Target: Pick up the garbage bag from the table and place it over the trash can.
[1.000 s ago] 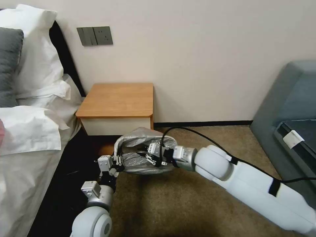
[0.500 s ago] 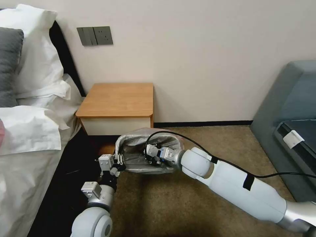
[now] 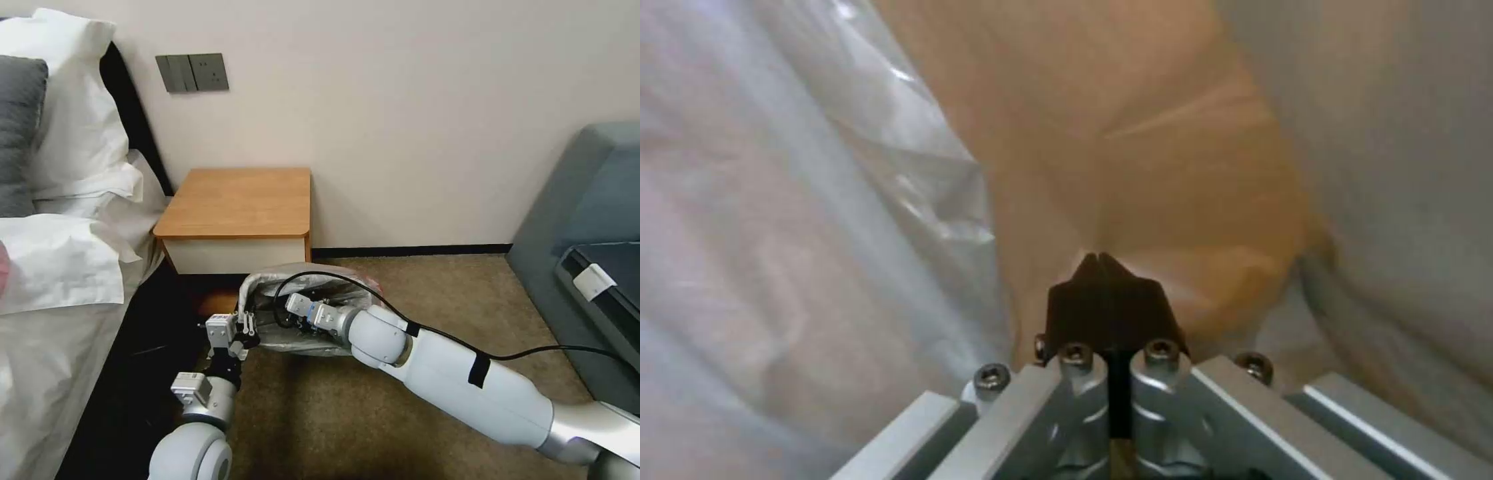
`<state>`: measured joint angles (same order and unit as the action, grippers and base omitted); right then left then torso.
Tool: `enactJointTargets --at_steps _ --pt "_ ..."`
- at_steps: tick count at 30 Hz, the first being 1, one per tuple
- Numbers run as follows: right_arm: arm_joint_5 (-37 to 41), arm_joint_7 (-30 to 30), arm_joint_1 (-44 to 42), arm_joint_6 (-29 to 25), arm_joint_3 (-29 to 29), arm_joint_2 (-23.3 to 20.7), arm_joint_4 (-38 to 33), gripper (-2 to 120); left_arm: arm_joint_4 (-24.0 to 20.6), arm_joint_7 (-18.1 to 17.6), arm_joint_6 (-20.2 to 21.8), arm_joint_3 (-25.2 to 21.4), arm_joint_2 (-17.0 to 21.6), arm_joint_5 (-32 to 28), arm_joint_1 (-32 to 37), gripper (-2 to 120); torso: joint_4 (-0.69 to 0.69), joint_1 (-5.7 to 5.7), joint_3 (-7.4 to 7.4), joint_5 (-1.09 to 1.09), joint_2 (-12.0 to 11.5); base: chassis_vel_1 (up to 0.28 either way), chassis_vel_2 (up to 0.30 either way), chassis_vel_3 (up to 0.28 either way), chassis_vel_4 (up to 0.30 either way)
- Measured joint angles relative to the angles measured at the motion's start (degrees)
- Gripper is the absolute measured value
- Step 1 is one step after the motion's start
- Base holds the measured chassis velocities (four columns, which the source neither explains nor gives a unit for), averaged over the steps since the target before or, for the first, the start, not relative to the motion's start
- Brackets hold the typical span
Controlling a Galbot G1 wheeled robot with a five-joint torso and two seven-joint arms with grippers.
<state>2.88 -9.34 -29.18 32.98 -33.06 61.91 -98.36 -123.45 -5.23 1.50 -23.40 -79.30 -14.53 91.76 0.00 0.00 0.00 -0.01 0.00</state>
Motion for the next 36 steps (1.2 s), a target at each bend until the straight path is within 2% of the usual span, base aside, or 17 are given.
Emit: enactJointTargets --at_steps 17,23,26,27,30,31,34,36 --pt "1.6 -0.3 0.2 0.8 0.3 1.1 2.3 0 -1.5 -0.2 1.1 0.3 -0.4 -2.4 0.2 6 0.01 0.0 0.0 0.01 0.0 0.0 0.0 0.0 0.0" --pt "6.7 1.4 -0.3 1.6 1.3 -1.2 -2.7 0 0.4 -0.3 1.3 -0.5 -0.5 -3.9 -0.4 6 0.0 0.0 0.0 0.0 0.0 0.0 0.0 0.0 0.0" --pt "14.9 4.3 -1.2 2.1 2.4 -4.4 -8.9 0 1.9 -1.0 1.9 -1.1 -0.5 -6.3 -0.9 6 0.01 0.0 0.0 0.01 0.0 0.0 0.0 0.0 0.0" --pt "14.9 4.3 -1.2 2.1 2.4 -4.4 -8.9 0 1.9 -1.0 1.9 -1.1 -0.5 -6.3 -0.9 6 0.01 0.0 0.0 0.01 0.0 0.0 0.0 0.0 0.0" --pt "23.2 9.5 -4.0 1.2 4.6 -7.6 -14.6 0 3.5 -2.6 2.8 -1.1 -0.7 -8.8 -1.5 6 0.01 0.0 0.0 0.01 0.0 0.0 0.0 0.0 0.0" --pt "23.2 9.5 -4.0 1.2 4.6 -7.6 -14.6 0 3.5 -2.6 2.8 -1.1 -0.7 -8.8 -1.5 6 0.01 0.0 0.0 0.01 0.0 0.0 0.0 0.0 0.0" --pt "29.4 14.1 -10.2 -0.8 11.1 -11.2 -21.7 0 4.2 -5.0 4.6 -1.1 -0.7 -11.7 -1.7 5 -0.01 0.0 0.0 0.01 0.0 0.0 0.0 0.0 0.0" --pt "30.6 14.8 -11.6 -1.4 12.6 -12.0 -23.4 3 4.2 -5.5 5.1 -1.0 -0.7 -12.2 -1.7 5 -0.01 0.0 0.0 0.02 0.0 0.0 0.0 0.0 0.0"
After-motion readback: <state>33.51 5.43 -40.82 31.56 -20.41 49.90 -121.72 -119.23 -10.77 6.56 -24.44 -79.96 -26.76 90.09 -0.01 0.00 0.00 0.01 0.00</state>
